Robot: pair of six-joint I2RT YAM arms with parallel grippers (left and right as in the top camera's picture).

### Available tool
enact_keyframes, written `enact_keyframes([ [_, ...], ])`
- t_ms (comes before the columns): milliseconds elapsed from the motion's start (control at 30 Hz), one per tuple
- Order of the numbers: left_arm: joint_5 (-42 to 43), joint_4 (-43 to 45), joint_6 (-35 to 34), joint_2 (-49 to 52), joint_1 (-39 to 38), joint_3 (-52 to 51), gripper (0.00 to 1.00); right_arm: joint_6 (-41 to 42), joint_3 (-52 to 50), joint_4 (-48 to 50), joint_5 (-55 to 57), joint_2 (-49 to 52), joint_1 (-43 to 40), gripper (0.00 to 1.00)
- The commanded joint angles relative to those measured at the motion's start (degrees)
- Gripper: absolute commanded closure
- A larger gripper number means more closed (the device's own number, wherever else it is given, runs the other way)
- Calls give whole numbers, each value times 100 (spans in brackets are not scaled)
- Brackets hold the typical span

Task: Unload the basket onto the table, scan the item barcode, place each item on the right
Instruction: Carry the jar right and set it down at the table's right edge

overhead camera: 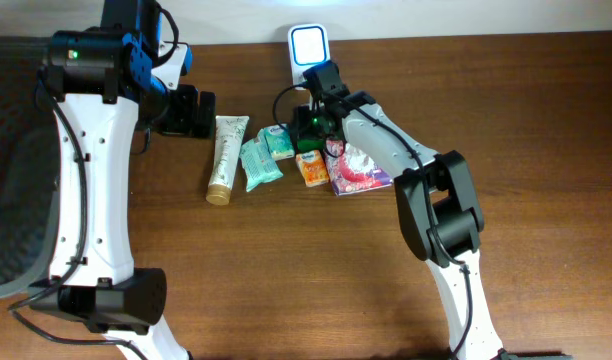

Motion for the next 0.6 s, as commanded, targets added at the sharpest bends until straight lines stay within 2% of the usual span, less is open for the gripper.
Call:
enact_keyframes([
  [0,-39,-4,68,-50,-7,-7,1,15,374,-310,15,-92,24,56],
  [100,-39,-4,68,-50,-7,-7,1,15,1158,-1134,-387,-315,-11,55],
  [233,-39,-4,68,-50,-7,-4,1,13,2358,-2564,-1897,-317,-317,52],
  [367,-39,-4,68,-50,-7,-7,1,-363,2555,-3436,-4131,-315,-761,48],
  [567,-39,-4,68,-50,-7,-4,1,-540,2555,-4118,-4922,-315,-903,49],
])
